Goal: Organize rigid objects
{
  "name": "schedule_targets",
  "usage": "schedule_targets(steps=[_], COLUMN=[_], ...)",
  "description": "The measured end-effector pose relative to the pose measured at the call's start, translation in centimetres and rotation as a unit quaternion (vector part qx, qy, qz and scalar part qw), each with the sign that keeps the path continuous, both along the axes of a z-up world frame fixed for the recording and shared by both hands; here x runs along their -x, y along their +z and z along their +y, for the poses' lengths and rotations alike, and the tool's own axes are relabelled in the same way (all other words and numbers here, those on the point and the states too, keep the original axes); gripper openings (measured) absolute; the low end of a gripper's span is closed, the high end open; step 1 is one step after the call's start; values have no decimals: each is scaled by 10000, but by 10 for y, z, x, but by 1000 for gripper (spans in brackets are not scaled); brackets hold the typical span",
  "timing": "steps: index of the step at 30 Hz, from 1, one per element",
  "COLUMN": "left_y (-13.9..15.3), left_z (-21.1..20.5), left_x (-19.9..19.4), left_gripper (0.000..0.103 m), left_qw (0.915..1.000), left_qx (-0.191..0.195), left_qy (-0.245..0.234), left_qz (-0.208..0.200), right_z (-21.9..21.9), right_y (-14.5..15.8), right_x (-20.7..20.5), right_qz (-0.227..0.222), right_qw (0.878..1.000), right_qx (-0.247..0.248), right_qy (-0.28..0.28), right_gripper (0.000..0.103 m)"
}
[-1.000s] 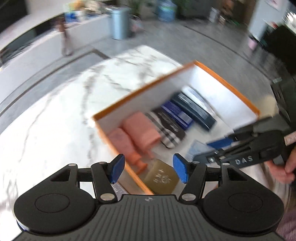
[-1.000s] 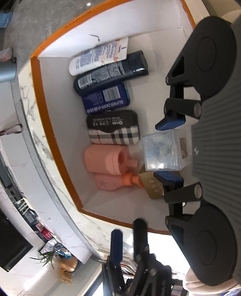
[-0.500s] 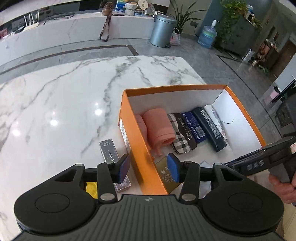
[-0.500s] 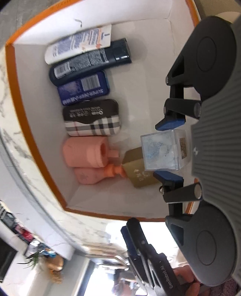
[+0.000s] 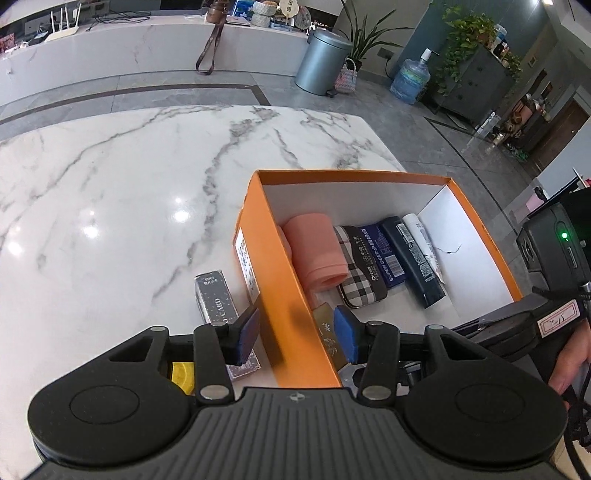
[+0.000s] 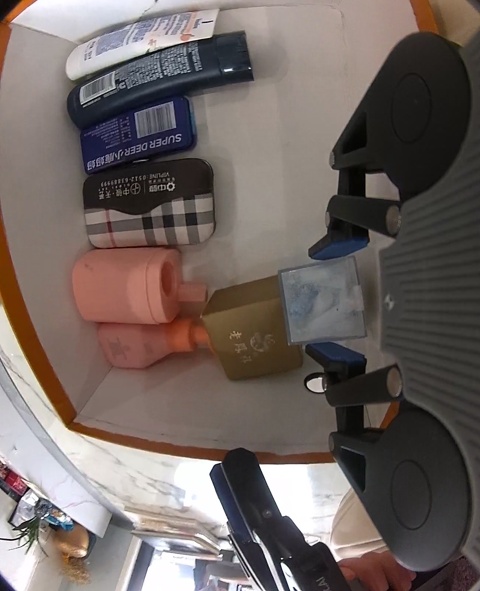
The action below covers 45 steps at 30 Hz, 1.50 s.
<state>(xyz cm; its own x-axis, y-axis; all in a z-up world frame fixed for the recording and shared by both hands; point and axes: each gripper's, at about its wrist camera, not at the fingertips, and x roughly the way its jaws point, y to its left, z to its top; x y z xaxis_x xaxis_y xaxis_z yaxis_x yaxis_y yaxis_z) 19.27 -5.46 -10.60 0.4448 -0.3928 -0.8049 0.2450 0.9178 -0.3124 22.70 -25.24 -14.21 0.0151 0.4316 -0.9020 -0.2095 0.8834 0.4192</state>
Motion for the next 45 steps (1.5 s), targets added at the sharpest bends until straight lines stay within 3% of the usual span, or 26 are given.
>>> schedule_targets(steps=[4, 9, 12, 14, 18, 21, 28, 34, 40, 44, 45], left_y=[-1, 1, 0, 0, 1, 2, 2, 1, 3, 8, 9], left_z=[2, 7, 9, 8, 9, 10, 11, 9, 10, 14, 16], left_x=[0, 3, 3, 2, 3, 3, 2, 2, 4, 7, 7], left_gripper=[55, 55, 55, 55, 55, 53, 53, 52, 51, 51, 51], left_qw=[10000, 10000, 9999, 9999, 9999, 9999, 9998, 9998, 9998, 9997, 9996], left_qx=[22, 11, 49, 37, 50, 60, 88, 133, 91, 92, 77], left_qy=[25, 84, 125, 121, 107, 131, 140, 124, 161, 234, 266], left_qz=[44, 29, 61, 66, 60, 70, 79, 125, 104, 45, 22], right_z=[13, 16, 18, 21, 21, 25, 15, 0, 3, -1, -3], right_y=[2, 7, 18, 16, 0, -6, 1, -7, -15, 1, 4], right_x=[-1, -4, -3, -2, -5, 0, -6, -10, -4, -10, -14], right_qz=[-143, -140, -27, -28, 188, 407, 335, 499, 519, 207, 79], right_qw=[9983, 9963, 9963, 9957, 9966, 9969, 9977, 9977, 9978, 9992, 9995], right_qx=[340, 538, 251, 324, 332, 18, -241, -378, -377, -325, -295], right_qy=[461, 659, 824, 868, 729, 671, 532, 274, 192, 144, 26], right_gripper=[50, 50, 48, 49, 50, 51, 50, 27, 24, 29, 38])
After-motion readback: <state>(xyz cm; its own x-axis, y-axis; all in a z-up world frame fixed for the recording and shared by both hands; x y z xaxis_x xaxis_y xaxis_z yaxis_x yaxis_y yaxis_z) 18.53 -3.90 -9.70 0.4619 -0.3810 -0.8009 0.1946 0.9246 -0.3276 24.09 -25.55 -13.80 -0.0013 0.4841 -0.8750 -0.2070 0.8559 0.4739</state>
